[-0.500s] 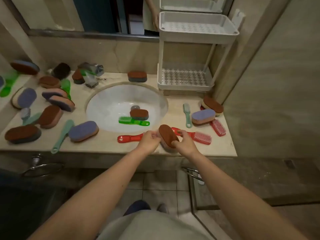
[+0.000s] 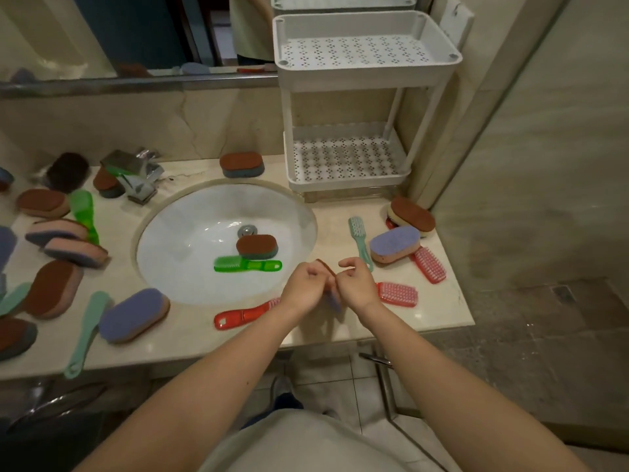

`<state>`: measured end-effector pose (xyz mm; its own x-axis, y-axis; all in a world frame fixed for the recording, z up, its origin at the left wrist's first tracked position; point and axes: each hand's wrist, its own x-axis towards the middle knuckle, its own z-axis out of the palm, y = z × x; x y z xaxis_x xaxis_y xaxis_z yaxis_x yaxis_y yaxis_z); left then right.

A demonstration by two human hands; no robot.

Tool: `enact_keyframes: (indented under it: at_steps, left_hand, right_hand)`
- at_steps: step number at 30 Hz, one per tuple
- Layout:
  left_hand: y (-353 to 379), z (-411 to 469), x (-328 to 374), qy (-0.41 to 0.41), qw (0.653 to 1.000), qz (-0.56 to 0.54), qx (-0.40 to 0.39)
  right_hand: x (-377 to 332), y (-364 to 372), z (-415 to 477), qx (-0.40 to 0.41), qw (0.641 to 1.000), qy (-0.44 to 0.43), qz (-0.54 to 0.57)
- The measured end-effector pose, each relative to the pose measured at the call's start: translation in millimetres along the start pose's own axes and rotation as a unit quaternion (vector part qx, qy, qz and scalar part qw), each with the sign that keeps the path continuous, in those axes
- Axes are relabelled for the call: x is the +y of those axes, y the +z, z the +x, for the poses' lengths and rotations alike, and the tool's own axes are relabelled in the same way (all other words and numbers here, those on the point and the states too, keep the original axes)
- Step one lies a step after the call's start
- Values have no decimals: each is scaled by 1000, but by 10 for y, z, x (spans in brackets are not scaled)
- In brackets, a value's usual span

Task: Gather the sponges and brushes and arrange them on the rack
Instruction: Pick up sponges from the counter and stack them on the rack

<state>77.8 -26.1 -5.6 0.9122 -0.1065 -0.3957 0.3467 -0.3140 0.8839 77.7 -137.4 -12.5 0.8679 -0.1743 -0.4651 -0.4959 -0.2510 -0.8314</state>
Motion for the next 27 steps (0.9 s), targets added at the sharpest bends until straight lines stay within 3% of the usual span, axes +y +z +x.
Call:
enact_keyframes:
  at_steps: [2, 5, 8, 15, 17, 20, 23, 27]
  left_hand:
    - [-43, 153, 73, -14, 999, -29, 26]
    - [-81, 386, 169, -108, 984, -122, 78]
    - [-87, 615, 293, -139, 975, -172, 21]
    - [-55, 953, 422, -111, 982, -140, -56]
    - [-40, 1030, 437, -113, 984, -133, -43]
    - [-5, 1118, 464, -104, 987, -113, -36]
    - [38, 1199, 520, -109, 990, -91, -29]
    - [143, 1288, 554, -133, 988, -71, -25]
  right_hand:
    - [-91, -25, 108, 43, 998, 17, 46]
    - [-231, -65, 241, 97, 986, 29, 132]
    - [-365, -103, 375, 131, 974, 23, 184]
    - [-498, -326, 596, 158, 953, 15, 257]
    - [-456, -426, 643, 166, 968, -22, 187]
    - [-345, -647, 741, 144, 980, -81, -110]
    - [-309, -843, 886, 79, 924, -74, -367]
    - [-288, -949, 1087, -26, 845, -75, -529]
